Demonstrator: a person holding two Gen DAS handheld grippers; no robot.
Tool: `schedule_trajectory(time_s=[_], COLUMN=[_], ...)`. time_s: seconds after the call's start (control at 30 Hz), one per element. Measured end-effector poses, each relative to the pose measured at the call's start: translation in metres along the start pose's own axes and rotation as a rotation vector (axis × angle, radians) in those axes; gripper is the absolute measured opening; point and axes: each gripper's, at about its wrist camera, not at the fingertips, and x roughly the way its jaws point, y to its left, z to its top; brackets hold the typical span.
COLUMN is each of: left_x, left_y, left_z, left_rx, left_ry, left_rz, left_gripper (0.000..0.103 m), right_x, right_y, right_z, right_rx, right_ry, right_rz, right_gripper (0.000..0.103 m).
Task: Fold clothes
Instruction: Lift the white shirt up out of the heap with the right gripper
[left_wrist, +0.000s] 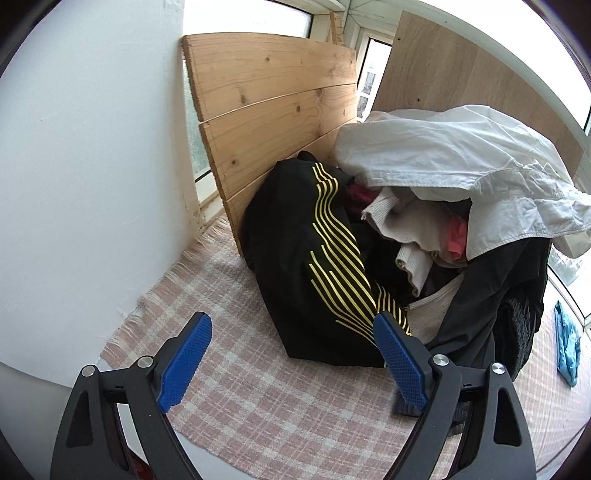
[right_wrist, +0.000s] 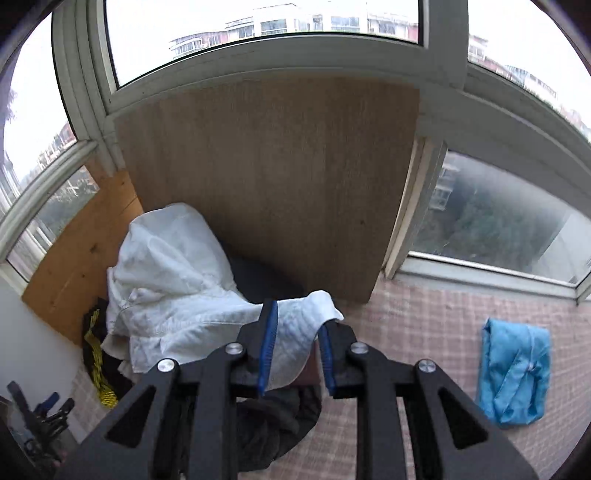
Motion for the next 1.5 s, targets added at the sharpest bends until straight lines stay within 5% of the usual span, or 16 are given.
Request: schedule_trajectory(time_s=[0.1, 0.23, 0.3, 0.43, 0.53, 0.73, 0.97, 1.2, 1.27, 1.3, 1.33, 1.4, 1.5], left_x=[-0.001, -0.004, -0.006, -0.008, -0.015, -0.039, -0.039, -0.037, -0.039, -0.039, -0.04, -0.04, -0.04], left_y=[-0.011, -0.025, -0.03, -0.044, -0.055, -0.059, -0.031, -0.022, -0.023, -0.023, -0.024, -0.024, -0.021], left_z=[0.003, 0.007, 0.008, 0.007, 0.003, -0.008, -0.016, -0.021, -0.021, -0.022, -0.022, -0.022, -0.021], left_rx=[0.048, 0.109, 0.125, 0.159, 0.197, 0.283, 0.222, 0.208, 0.211, 0.211, 0.21, 0.209, 0.199], left_ry=[-0.011, -0.023, -0.027, -0.028, -0.037, -0.095, -0.065, -0.046, -0.048, -0.048, -0.048, -0.048, -0.046], left_rz=[-0.002, -0.007, -0.012, -0.023, -0.036, 0.014, 0.07, 0.078, 0.076, 0.073, 0.07, 0.067, 0.07], left_gripper=[0.089, 0.089, 0.089, 0.089, 0.089, 0.089, 0.089, 0.089, 0.089, 0.089, 0.089, 0.089, 0.089], right_x=[-0.013, -0.032, -0.04, -0.043, -0.021, 0.048, 0.092, 0.092, 0.092, 0.093, 0.095, 0.092, 0.055], right_y=[-0.009, 0.007, 0.002, 0.029, 0.071, 0.127, 0.136, 0.129, 0.133, 0.135, 0.136, 0.14, 0.162], right_z=[-0.029, -0.073, -0.093, -0.12, -0.123, -0.117, -0.114, -0.077, -0.066, -0.061, -0.056, -0.042, -0.009], right_rx=[0.06, -0.05, 0.006, 0.054, 0.032, 0.064, 0.195, 0.225, 0.179, 0.154, 0.138, 0.106, -0.063], right_ry=[0.023, 0.017, 0.017, 0.002, -0.02, 0.013, 0.067, -0.031, -0.069, -0.079, -0.073, -0.077, -0.192], right_rz=[0.083, -0.067, -0.087, -0.016, 0.057, 0.106, 0.194, 0.164, 0.146, 0.136, 0.138, 0.147, 0.054], right_gripper=[0.021, 0.028, 0.029, 0.034, 0.045, 0.045, 0.045, 0.045, 0.042, 0.016, 0.004, 0.004, 0.003])
